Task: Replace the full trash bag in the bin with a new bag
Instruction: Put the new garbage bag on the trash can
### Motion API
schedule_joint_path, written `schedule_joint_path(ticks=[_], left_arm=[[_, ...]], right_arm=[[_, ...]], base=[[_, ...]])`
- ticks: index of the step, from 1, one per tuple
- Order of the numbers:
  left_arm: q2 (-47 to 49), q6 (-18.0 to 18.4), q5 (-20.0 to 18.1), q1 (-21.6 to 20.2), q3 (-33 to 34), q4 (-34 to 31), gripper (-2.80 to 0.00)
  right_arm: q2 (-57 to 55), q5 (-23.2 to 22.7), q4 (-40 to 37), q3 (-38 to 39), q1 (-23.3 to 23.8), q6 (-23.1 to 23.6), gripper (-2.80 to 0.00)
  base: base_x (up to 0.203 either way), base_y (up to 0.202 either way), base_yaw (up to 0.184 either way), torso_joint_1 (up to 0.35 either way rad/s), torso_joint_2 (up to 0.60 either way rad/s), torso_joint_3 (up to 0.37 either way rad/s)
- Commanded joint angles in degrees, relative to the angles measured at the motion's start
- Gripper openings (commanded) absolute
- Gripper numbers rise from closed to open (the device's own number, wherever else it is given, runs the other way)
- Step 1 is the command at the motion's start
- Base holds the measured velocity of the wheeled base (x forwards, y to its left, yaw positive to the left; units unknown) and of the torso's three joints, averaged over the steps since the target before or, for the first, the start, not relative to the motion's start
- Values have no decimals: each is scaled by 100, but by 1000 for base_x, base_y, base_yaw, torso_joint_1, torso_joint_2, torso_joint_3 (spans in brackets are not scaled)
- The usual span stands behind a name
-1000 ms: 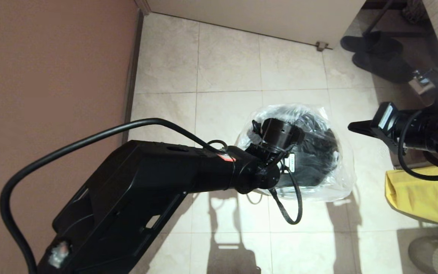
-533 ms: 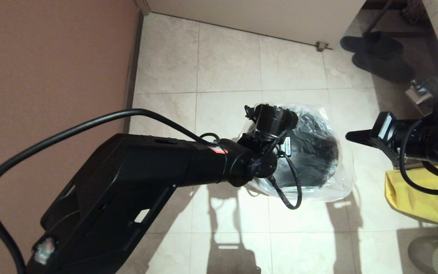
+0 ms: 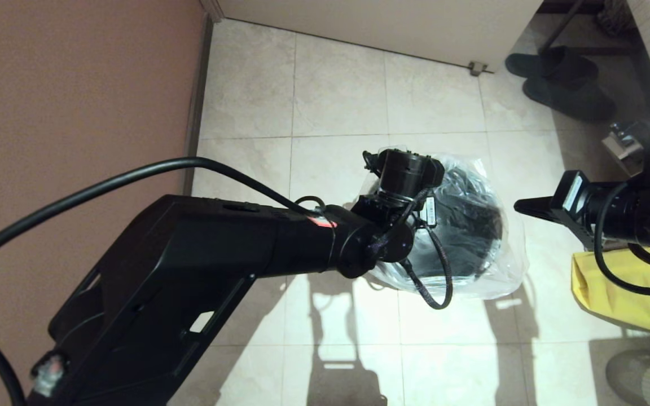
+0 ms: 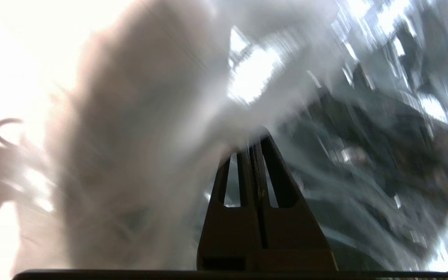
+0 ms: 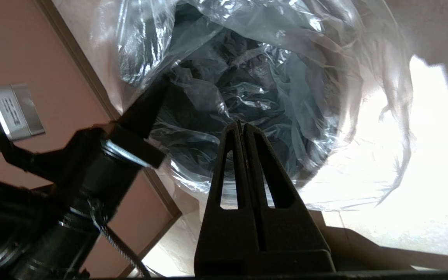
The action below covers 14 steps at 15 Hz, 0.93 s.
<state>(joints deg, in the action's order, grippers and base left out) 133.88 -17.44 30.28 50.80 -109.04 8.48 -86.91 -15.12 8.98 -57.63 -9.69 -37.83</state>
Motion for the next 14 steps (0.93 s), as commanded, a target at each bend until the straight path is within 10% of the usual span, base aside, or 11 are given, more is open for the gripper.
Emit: schedule_joint_path(ticks=[1,14], left_arm=[[-13,-21,-49,82,112,-13,-280],[830,462,-136,-117,-249,312,-280]], right_arm=[[-2,-9,7,67,2,-23,-280],[-116,-246,262,208,257,-14,-280]], base=[[0,0,0,0,0,0],[0,0,0,0,0,0]])
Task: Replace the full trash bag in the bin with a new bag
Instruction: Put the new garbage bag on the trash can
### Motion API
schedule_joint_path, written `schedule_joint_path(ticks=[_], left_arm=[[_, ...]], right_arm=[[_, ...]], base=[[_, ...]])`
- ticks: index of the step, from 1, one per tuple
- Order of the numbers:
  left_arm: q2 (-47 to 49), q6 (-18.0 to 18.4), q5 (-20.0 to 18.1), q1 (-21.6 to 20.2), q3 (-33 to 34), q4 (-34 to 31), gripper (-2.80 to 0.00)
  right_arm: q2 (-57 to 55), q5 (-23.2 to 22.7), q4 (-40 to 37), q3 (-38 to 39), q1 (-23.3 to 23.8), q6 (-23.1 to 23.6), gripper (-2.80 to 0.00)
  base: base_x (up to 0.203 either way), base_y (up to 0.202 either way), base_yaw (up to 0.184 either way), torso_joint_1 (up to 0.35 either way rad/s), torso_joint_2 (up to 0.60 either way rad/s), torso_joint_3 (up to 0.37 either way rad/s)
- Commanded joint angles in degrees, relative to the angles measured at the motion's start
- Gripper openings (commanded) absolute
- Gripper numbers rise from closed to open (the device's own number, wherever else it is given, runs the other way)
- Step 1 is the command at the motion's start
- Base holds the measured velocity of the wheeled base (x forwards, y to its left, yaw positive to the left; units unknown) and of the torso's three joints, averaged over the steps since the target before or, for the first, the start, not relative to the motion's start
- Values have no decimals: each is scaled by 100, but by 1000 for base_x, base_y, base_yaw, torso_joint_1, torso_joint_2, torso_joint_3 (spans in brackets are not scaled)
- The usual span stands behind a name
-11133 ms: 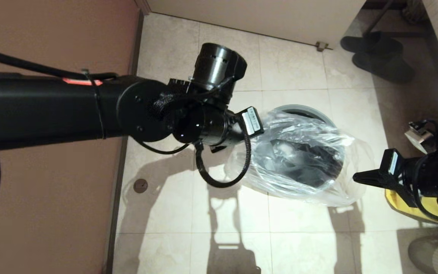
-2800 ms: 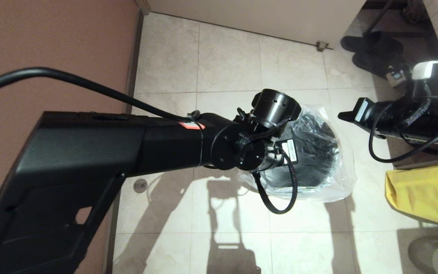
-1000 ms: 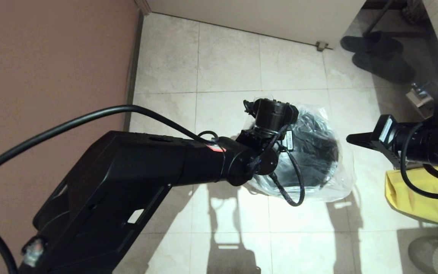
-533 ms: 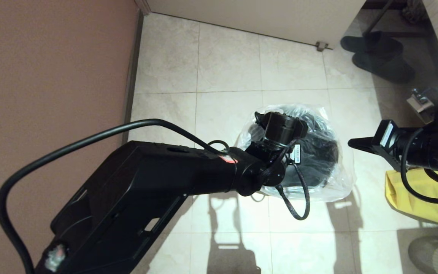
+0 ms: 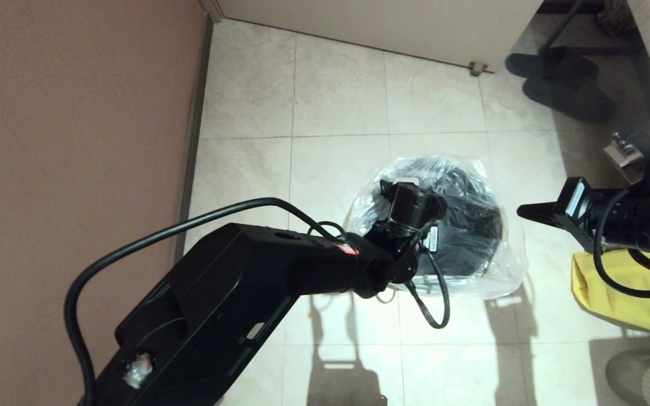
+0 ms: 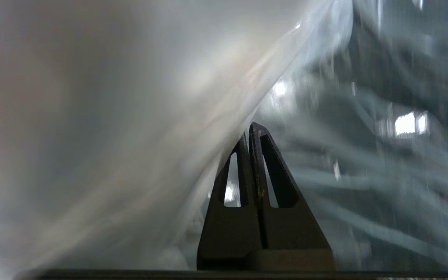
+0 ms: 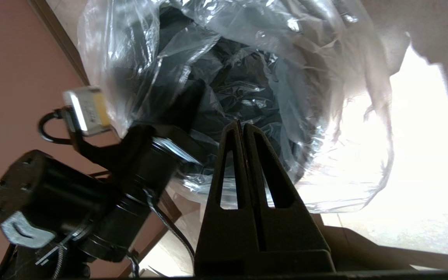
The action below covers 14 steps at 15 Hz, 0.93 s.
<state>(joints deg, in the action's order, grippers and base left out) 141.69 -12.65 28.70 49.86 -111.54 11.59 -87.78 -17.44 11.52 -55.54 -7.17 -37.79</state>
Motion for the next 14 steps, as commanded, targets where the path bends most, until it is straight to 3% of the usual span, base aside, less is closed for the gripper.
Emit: schedule_joint_path(ticks=[1,5,14], left_arm=[[40,41,26,-64,1,245,-280],[-83,468,267,-83,1,1102,-280],[-433,448,398,2,1,1162,-280]], right_arm=[[-19,-13,8,-1,5,-26,-280],[-7,-116,8,65,-10,-27,-280],[25,-154,-1,210,-100,0,-280]], base=[[0,0,0,0,0,0],[0,0,0,0,0,0],[0,0,0,0,0,0]])
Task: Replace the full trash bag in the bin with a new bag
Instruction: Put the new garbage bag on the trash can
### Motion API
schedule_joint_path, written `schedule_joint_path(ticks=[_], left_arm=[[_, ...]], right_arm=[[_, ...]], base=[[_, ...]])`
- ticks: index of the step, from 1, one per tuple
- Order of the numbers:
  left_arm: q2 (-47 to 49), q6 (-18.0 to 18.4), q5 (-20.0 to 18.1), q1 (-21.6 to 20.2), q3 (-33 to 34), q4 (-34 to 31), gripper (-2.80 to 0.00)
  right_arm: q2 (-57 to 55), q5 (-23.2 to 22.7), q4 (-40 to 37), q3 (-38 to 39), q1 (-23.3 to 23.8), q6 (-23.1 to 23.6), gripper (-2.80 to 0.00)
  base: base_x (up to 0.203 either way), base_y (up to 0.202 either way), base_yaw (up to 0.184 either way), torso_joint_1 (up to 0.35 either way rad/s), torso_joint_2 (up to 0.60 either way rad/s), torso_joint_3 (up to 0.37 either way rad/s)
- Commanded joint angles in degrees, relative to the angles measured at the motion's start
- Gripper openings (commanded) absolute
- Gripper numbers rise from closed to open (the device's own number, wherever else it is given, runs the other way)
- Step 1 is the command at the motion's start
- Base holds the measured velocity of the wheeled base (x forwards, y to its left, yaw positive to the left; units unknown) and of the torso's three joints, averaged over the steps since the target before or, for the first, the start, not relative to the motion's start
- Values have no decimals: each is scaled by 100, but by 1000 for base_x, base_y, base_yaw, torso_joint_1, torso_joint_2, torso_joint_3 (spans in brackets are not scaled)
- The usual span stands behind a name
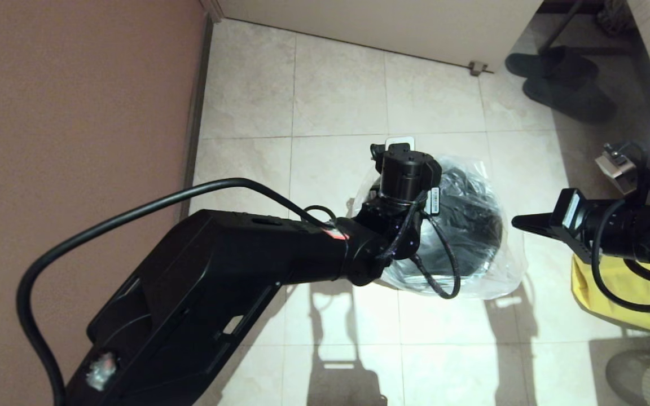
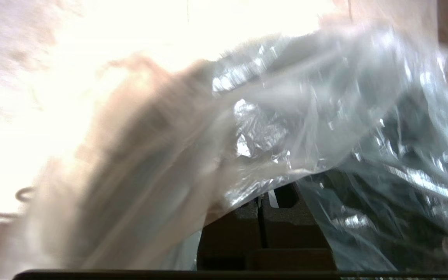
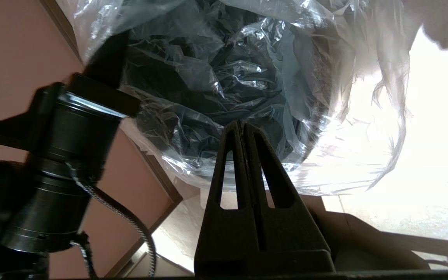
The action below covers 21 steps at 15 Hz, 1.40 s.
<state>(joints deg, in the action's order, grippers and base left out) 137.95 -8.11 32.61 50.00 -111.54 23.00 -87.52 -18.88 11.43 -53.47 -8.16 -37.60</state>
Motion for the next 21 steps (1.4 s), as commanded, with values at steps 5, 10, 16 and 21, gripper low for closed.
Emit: schedule_joint_path(ticks=[5,10,16,21], left_arm=[[-300,-1,63,-96,1,14,-280],[-410,-6,88,-132,1,20,-280],[-123,-31,71,-451,1,20,-280],[-5,-24,53,-509,1,11,-280]], right_arm=[[-29,-10,8,39,-11,-29,-280],[-37,-19,17,92,-11,-20,-280],[-117,-25,319,281,-18,-4,-280],[-169,-28,386,304,-19,-10,-280]], base=[[0,0,0,0,0,0],[0,0,0,0,0,0],[0,0,0,0,0,0],[0,0,0,0,0,0]])
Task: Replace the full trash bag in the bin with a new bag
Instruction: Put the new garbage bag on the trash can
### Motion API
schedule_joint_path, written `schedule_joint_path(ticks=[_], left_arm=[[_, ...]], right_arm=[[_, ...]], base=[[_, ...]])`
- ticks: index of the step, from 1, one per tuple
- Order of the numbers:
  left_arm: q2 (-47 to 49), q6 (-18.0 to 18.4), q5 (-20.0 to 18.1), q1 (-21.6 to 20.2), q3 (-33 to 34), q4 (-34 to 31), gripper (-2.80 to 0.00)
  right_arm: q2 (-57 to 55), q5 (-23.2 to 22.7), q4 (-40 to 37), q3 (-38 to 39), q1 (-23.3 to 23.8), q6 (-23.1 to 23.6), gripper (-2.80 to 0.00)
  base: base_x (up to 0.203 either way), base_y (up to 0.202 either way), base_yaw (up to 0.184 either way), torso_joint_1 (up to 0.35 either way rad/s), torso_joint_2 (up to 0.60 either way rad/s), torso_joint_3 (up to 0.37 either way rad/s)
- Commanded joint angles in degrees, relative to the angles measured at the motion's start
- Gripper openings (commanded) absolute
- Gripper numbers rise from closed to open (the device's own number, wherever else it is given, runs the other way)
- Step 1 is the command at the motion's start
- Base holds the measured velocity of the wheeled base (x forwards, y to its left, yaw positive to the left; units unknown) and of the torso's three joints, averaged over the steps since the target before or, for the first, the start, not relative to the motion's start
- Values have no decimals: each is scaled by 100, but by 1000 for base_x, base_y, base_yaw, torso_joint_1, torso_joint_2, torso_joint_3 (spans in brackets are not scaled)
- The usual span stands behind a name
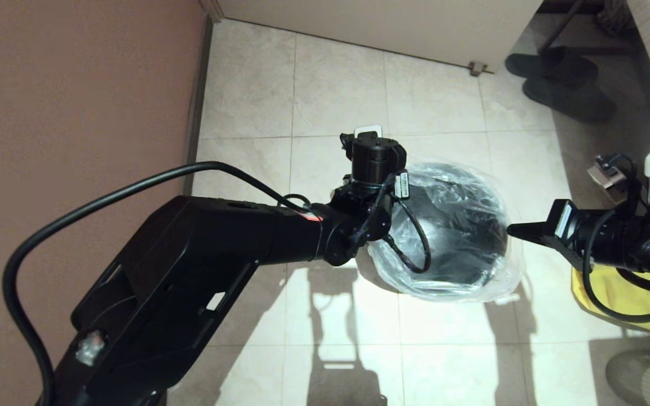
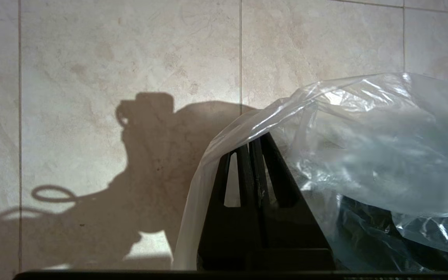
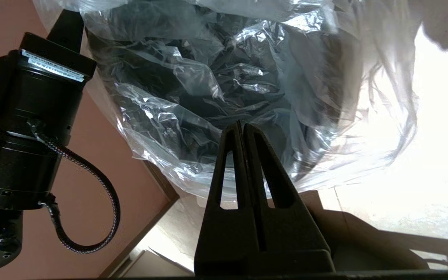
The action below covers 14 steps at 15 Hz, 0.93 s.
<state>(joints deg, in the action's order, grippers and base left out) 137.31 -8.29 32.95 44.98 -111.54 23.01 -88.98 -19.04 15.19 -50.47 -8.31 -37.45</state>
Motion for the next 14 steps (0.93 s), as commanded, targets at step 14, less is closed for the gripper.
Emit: schedule_joint_path(ticks=[14], left_arm=[[138,-15,1,-60,150,-51,-280]], right_arm=[[-243,-67,54,46,-24,-34,-280]], base=[[0,0,0,0,0,0]])
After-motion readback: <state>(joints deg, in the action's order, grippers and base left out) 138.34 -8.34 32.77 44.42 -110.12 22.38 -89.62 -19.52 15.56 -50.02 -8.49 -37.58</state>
